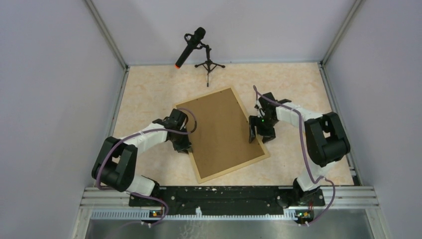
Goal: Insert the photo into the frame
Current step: Adjust the photo frame at the center of the board.
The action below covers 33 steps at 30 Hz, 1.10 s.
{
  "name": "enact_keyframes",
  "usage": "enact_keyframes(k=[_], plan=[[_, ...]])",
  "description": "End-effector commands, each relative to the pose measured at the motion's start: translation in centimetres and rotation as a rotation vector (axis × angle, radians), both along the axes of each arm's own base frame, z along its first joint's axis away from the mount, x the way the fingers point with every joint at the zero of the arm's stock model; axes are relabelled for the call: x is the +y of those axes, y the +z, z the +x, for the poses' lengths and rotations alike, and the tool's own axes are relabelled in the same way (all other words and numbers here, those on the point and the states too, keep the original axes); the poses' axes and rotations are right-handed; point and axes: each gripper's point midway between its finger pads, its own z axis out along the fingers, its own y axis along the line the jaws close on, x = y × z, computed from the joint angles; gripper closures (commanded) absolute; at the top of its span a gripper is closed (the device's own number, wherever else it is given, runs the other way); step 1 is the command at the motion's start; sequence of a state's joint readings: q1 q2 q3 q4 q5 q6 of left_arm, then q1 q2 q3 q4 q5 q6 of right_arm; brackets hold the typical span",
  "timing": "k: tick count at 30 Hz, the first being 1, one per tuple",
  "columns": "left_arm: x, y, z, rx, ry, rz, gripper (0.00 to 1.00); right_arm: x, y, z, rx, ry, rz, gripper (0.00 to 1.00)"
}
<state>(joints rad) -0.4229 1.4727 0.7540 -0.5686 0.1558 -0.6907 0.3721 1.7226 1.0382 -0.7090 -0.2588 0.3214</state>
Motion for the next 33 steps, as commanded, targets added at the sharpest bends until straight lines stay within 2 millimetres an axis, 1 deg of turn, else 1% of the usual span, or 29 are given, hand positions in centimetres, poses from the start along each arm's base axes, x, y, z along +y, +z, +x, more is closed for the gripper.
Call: enact_keyframes(k=[1, 2, 5, 8, 10, 12, 14, 16, 17, 18, 19, 20, 21, 22, 23, 25, 26, 28, 29, 30, 31, 32, 33], plan=[[0.5, -3.2, -4.3, 0.140, -0.001, -0.009, 1.00, 6.6, 0.9, 2.9, -0.090, 0.062, 0.267, 0.31], [0.0, -3.1, -4.7, 0.146, -0.001, -0.039, 1.00, 7.2, 1.1, 3.6, -0.110, 0.077, 0.278, 0.31], [-1.7, -2.2, -5.6, 0.153, -0.019, -0.159, 1.00, 9.6, 0.5, 5.1, -0.116, 0.108, 0.325, 0.30], [-3.5, -0.7, -6.7, 0.141, -0.069, -0.261, 1.00, 13.5, 0.2, 6.5, -0.141, 0.147, 0.352, 0.30], [-4.8, 0.3, -7.3, 0.117, -0.111, -0.297, 0.90, 15.7, 0.2, 8.3, -0.180, 0.143, 0.351, 0.30], [-6.1, 1.2, -8.3, 0.104, -0.151, -0.337, 0.81, 18.1, 0.9, 11.2, -0.230, 0.134, 0.380, 0.30], [-7.4, 1.8, -9.2, 0.102, -0.180, -0.392, 0.74, 20.0, 1.2, 13.4, -0.249, 0.133, 0.395, 0.30], [-8.7, 2.5, -9.4, 0.088, -0.216, -0.444, 0.65, 21.4, 1.8, 15.3, -0.256, 0.139, 0.397, 0.30], [-9.5, 3.1, -9.2, 0.071, -0.239, -0.473, 0.58, 21.8, 2.6, 16.1, -0.261, 0.140, 0.391, 0.30], [-10.1, 3.5, -9.1, 0.062, -0.259, -0.487, 0.51, 21.5, 3.0, 16.8, -0.274, 0.145, 0.351, 0.30], [-10.8, 4.2, -9.0, 0.043, -0.285, -0.513, 0.43, 21.2, 4.1, 17.3, -0.279, 0.146, 0.321, 0.30], [-11.6, 5.1, -8.9, 0.018, -0.320, -0.550, 0.35, 20.2, 5.2, 17.8, -0.310, 0.155, 0.263, 0.29], [-12.5, 6.3, -9.2, -0.006, -0.371, -0.601, 0.30, 19.2, 6.5, 18.0, -0.329, 0.156, 0.218, 0.29], [-13.0, 7.3, -9.4, -0.017, -0.413, -0.636, 0.25, 17.8, 7.5, 17.9, -0.345, 0.149, 0.176, 0.28], [-13.1, 8.1, -9.5, -0.030, -0.448, -0.639, 0.21, 16.4, 8.7, 17.7, -0.365, 0.136, 0.149, 0.26], [-12.5, 9.3, -8.7, -0.099, -0.504, -0.576, 0.11, 13.5, 10.0, 16.6, -0.377, 0.098, 0.135, 0.23], [-11.7, 9.7, -7.5, -0.156, -0.516, -0.513, 0.08, 11.9, 10.2, 15.7, -0.368, 0.072, 0.137, 0.23], [-9.0, 10.2, -3.9, -0.268, -0.481, -0.344, 0.02, 9.1, 9.8, 13.6, -0.333, 0.021, 0.129, 0.24], [-7.0, 10.5, -1.6, -0.318, -0.438, -0.257, 0.02, 7.9, 10.0, 12.3, -0.331, -0.006, 0.129, 0.24], [-4.3, 10.6, 1.0, -0.354, -0.368, -0.156, 0.02, 6.9, 9.2, 11.0, -0.307, -0.034, 0.120, 0.25], [-1.0, 10.7, 3.6, -0.379, -0.266, -0.050, 0.02, 6.2, 8.0, 9.4, -0.275, -0.062, 0.115, 0.26], [2.7, 10.5, 5.7, -0.388, -0.152, 0.075, 0.02, 6.0, 7.2, 8.0, -0.253, -0.083, 0.129, 0.27], [6.7, 10.5, 7.6, -0.393, -0.025, 0.195, 0.02, 6.4, 6.6, 6.7, -0.227, -0.100, 0.168, 0.28]])
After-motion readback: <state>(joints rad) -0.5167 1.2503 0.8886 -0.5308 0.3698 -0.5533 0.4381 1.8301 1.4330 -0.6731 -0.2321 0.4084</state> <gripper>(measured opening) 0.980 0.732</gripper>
